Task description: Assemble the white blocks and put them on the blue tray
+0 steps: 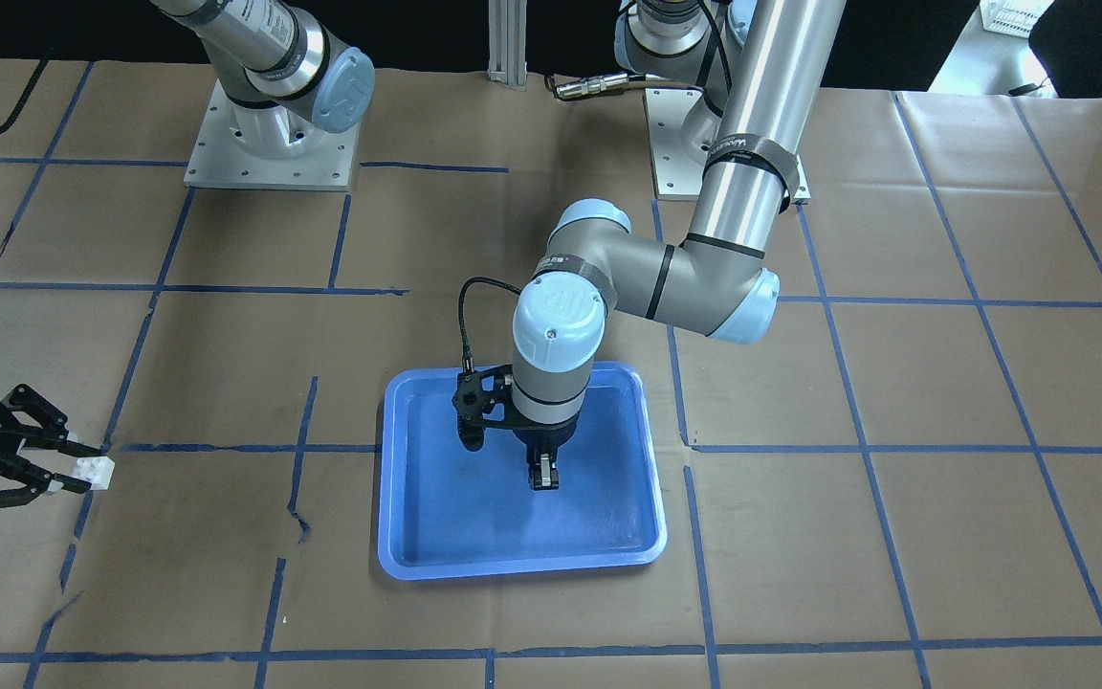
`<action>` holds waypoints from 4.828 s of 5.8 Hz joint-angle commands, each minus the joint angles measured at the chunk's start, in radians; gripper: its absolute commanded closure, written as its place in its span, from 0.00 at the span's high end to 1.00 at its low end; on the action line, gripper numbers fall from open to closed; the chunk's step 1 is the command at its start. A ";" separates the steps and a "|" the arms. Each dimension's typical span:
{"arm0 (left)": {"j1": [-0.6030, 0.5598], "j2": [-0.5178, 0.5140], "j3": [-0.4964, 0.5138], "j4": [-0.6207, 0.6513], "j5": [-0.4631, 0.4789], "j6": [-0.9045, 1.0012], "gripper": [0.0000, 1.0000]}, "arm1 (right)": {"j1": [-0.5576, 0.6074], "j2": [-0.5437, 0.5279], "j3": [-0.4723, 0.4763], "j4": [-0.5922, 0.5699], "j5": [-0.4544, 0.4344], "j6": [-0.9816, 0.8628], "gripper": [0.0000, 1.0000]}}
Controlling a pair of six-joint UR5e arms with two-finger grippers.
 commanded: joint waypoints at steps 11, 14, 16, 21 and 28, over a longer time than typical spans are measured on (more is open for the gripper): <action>0.382 0.672 0.055 -0.813 0.007 -1.105 0.99 | 0.673 0.059 0.243 -0.931 0.176 1.007 0.38; 0.381 0.613 0.124 -0.815 0.018 -1.195 0.99 | 0.687 0.095 0.245 -0.940 0.171 1.008 0.38; 0.380 0.621 0.127 -0.813 0.013 -1.189 0.99 | 0.692 0.098 0.245 -0.937 0.167 1.009 0.38; 0.381 0.622 0.127 -0.813 0.020 -1.180 0.99 | 0.711 0.101 0.248 -0.935 0.160 1.009 0.38; 0.380 0.619 0.127 -0.823 0.020 -1.178 0.99 | 0.713 0.108 0.265 -0.941 0.168 1.009 0.46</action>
